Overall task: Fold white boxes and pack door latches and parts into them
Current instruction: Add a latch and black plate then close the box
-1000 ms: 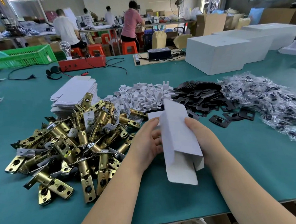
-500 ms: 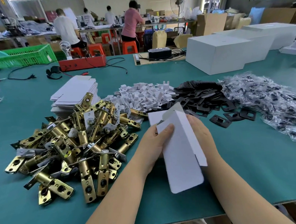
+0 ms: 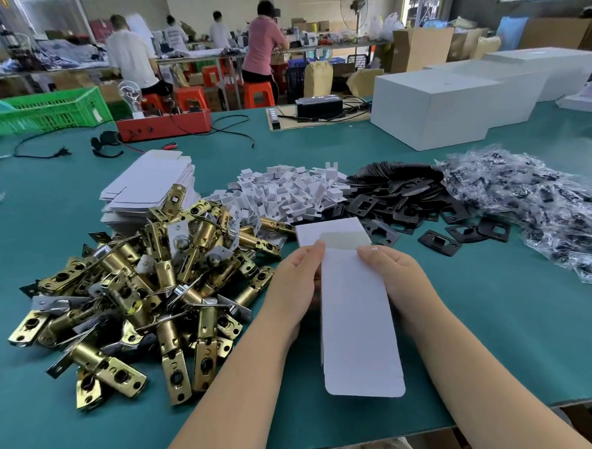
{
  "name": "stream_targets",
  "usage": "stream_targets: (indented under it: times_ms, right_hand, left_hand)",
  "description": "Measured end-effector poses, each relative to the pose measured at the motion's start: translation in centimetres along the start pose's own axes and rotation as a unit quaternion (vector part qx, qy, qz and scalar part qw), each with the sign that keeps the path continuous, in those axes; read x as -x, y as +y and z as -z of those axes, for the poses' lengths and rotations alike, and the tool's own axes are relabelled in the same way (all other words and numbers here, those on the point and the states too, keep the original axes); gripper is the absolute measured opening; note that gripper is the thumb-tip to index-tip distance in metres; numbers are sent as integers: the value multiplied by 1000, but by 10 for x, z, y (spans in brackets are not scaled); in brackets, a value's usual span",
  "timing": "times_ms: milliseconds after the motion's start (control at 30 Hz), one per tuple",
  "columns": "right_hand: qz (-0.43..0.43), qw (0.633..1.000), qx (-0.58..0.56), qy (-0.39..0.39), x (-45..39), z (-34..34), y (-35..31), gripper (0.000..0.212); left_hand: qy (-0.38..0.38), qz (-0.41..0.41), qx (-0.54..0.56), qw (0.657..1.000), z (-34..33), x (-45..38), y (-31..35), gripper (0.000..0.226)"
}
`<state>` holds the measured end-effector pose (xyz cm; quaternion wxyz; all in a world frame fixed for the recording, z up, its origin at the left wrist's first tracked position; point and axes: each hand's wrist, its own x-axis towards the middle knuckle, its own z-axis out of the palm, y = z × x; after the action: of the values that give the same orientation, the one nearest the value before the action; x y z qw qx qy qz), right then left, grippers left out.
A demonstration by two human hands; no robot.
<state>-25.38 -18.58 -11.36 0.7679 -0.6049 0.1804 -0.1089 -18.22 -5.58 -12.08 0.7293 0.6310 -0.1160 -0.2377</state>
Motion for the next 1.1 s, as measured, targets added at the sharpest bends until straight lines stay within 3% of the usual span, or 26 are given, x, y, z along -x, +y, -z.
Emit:
stream_targets:
  times_ms: [200,367,533,667,767,867,933,1000,1100]
  right_hand:
    - [-58,998,-12,-3,-4,0,-1,25]
    - [-33,995,16,-95,1,1,0,20]
    - [-41,995,-11,-93,1,3,0,12]
    - [-51,993,13,-109,-1,6,0,39]
    - [-42,992,3,-119,-3,8,-2,47]
    - [-49,990,-25,-129,-4,12,-4,41]
    - [-52,990,-19,-133,-4,13,-1,30]
    - [-64,986,-32,-149,-6,12,-3,22]
    - [-185,960,-149,-151,-11,10,-7,38]
  left_hand:
    - [27,-2,65,998,7,-7,1,17]
    - [-47,103,95,989,9,-2,5,15]
    - [-92,72,37,992,13,-2,5,21]
    - [-127,22,-28,991,16,0,7,28]
    - [-135,23,-19,990,15,2,8,20]
    - [-182,62,13,981,12,5,8,48]
    - [-198,59,-5,979,11,6,9,47]
    - [-209,47,-18,977,13,6,9,37]
    - [-201,56,50,977,18,4,10,35]
